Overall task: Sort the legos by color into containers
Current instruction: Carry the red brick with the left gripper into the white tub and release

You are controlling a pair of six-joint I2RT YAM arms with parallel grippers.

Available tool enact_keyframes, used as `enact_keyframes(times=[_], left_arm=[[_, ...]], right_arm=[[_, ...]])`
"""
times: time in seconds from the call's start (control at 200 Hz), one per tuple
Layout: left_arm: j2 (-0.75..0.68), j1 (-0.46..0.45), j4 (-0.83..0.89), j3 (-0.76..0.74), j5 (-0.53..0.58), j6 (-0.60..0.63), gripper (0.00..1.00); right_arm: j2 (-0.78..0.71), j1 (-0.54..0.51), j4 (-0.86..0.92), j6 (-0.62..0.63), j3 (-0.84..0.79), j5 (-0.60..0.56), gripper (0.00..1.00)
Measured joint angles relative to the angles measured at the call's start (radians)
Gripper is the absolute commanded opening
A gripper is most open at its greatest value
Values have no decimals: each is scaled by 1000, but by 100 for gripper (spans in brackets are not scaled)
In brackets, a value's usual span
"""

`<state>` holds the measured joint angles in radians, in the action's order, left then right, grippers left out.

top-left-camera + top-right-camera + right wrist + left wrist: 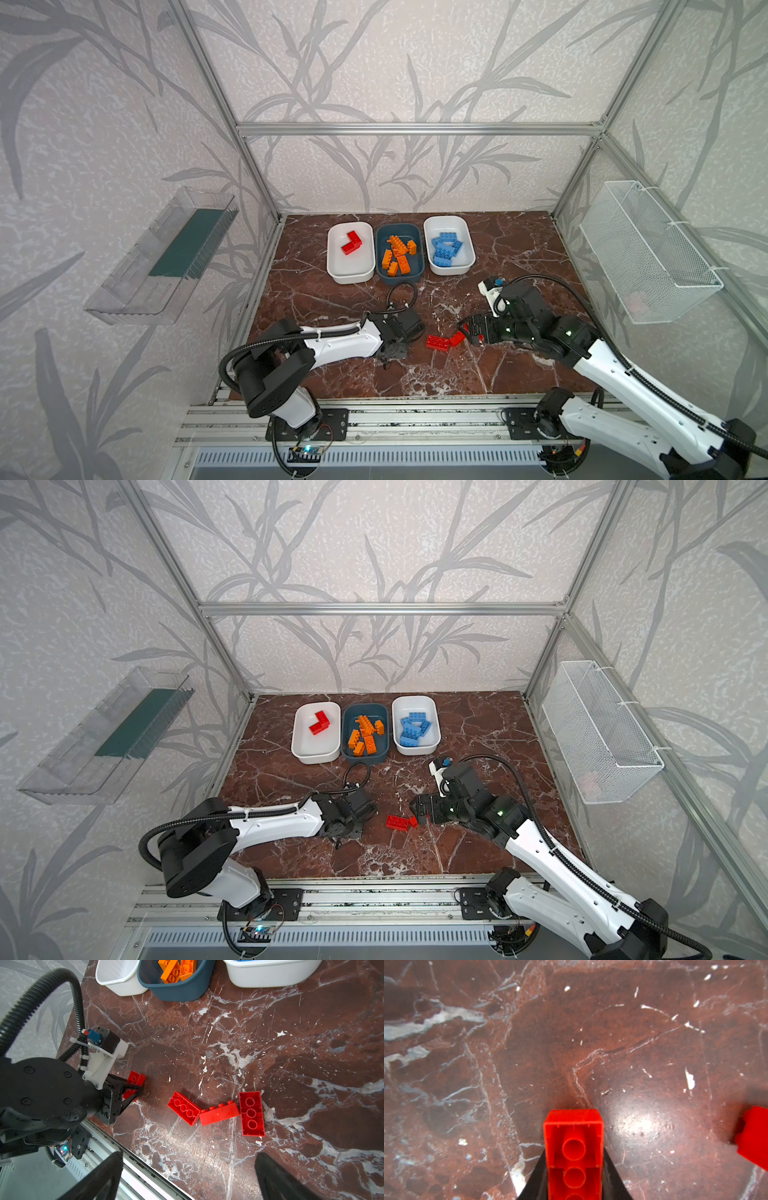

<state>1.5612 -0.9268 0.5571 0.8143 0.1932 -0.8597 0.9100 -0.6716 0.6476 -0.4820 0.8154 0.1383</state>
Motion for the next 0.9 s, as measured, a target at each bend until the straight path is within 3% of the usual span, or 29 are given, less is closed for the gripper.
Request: enact_keyframes(times=[0.1,0.465,0.715,0.9], left_arm=[[0,47,51,42,15,23,24],[42,404,116,399,32,152,23],[290,599,142,695,0,199,23],[502,690,198,927,-39,222,24]], right_arm=[[0,0,0,2,0,-1,99],[77,0,-46,26,9,11,99],[145,0,-85,69,50,20,99],[198,18,-142,83,51,51,99]])
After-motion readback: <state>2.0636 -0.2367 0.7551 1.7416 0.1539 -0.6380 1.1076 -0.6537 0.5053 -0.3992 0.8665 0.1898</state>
